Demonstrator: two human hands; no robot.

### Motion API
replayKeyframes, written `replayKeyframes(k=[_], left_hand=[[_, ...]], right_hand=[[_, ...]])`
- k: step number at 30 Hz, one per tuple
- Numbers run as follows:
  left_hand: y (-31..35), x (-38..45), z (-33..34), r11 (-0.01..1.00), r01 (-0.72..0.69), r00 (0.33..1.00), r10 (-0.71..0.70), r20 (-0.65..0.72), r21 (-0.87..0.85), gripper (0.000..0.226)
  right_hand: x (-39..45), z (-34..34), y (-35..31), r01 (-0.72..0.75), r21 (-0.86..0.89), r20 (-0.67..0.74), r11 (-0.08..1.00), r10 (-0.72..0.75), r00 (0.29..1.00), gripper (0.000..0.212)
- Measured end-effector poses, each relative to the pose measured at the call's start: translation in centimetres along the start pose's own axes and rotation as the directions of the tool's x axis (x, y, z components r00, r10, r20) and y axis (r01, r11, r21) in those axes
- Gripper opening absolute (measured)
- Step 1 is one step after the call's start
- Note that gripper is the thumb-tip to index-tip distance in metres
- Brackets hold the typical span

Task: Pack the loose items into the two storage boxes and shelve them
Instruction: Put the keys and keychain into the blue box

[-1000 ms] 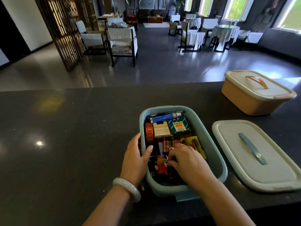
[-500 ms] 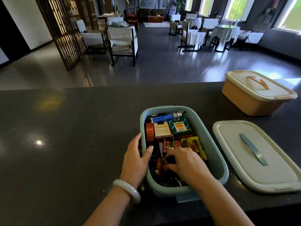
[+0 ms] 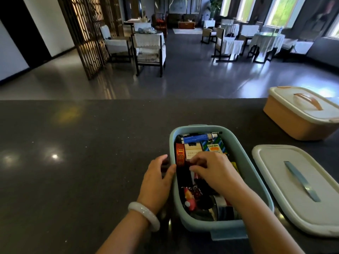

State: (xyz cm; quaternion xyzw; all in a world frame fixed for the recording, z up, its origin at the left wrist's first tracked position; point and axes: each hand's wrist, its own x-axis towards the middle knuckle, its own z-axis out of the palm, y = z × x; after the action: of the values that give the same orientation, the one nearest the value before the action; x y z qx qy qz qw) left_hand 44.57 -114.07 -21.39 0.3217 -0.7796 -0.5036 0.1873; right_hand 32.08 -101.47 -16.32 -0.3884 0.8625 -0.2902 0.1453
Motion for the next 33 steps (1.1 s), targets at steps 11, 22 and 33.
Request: replayKeyframes(k=[11,22,33], left_hand=[[-2.3,1.0,-8.8,0.815,-0.004,0.992,0.075,-0.099,0.580,0.057],[-6.0,-0.1,-22.8,0.417,0.237,0.971,-0.062,-0.233,0.878,0.060],[-17.1,-1.9,-43.9,0.318,0.452,0.892,-0.188,-0.412,0.833,0.064]], right_hand=[[7.2,4.4,-8.8,0.292,-0.226,0.279,0.929,-0.225,0.933,0.031],[11.7,13.9,-21.8,0.610,-0.370,0.563,0.700,-0.353,0.747,0.042],[15.5,28.2,-38.7,0.714,-0.272,0.635,0.645,-0.438,0.636,0.063]])
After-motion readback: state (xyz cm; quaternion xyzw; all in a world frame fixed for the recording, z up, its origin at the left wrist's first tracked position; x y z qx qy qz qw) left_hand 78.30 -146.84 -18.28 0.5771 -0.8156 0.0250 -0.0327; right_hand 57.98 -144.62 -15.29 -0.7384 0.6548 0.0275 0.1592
